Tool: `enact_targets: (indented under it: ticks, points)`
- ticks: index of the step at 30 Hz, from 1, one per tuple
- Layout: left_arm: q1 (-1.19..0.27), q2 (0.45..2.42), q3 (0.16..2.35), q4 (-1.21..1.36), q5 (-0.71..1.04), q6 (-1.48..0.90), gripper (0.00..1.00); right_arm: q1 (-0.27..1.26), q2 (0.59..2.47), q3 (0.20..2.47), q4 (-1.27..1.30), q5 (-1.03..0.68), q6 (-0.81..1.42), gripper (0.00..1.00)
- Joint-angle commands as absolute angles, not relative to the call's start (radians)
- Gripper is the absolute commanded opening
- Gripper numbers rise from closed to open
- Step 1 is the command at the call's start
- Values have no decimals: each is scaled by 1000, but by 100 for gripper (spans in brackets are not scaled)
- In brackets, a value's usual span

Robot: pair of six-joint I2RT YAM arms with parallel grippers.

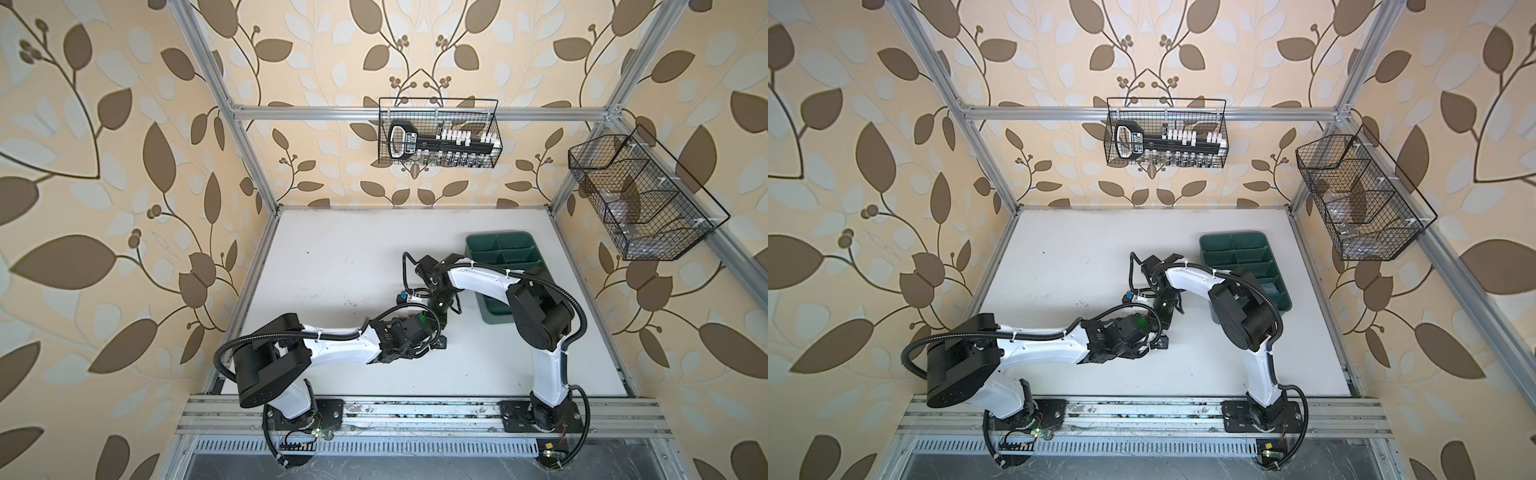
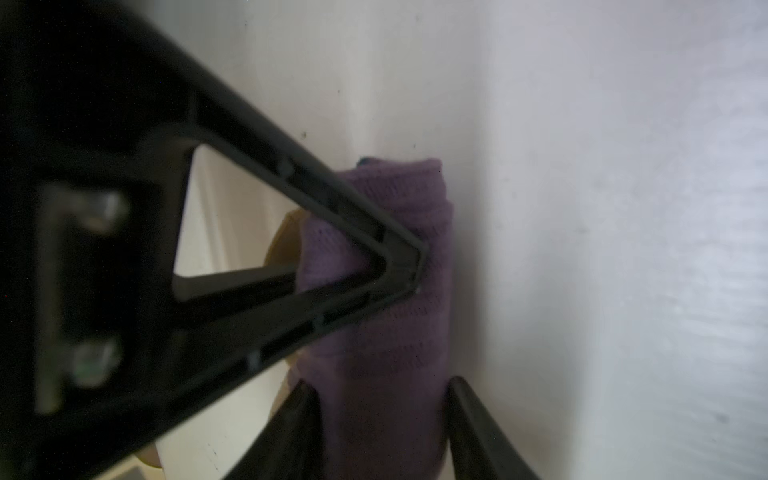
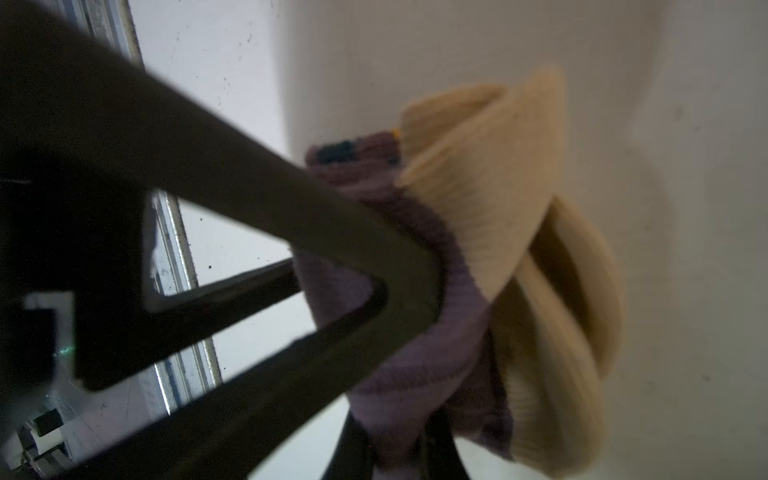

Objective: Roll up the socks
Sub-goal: 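Bring the right gripper to pinch the roll near the beige toe while the left holds, then lift the right gripper away toward the green tray while the left gripper holds the roll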

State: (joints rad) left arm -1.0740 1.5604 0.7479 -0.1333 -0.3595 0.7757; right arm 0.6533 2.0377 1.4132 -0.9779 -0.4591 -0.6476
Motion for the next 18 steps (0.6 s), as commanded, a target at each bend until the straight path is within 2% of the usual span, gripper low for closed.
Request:
enact_targets:
  ticks: [1, 5, 7, 11, 14, 18]
  points:
    - [-1074, 1616, 748, -80, -361, 767, 37, 630, 2128, 1387, -917, -297, -679, 7]
    - [-1052, 1680, 804, -181, -279, 717, 16, 624, 2092, 1371, -894, -312, -686, 10]
    - [-1035, 1700, 846, -255, -215, 686, 8, 618, 2047, 1347, -856, -307, -685, 15]
    - [-1002, 1744, 969, -472, -75, 621, 4, 584, 1943, 1299, -767, -317, -666, 28]
    - [-975, 1769, 1044, -592, 1, 562, 4, 523, 1863, 1270, -675, -357, -613, 43]
    - [-958, 1783, 1106, -689, 59, 501, 5, 393, 1718, 1225, -547, -490, -516, 45]
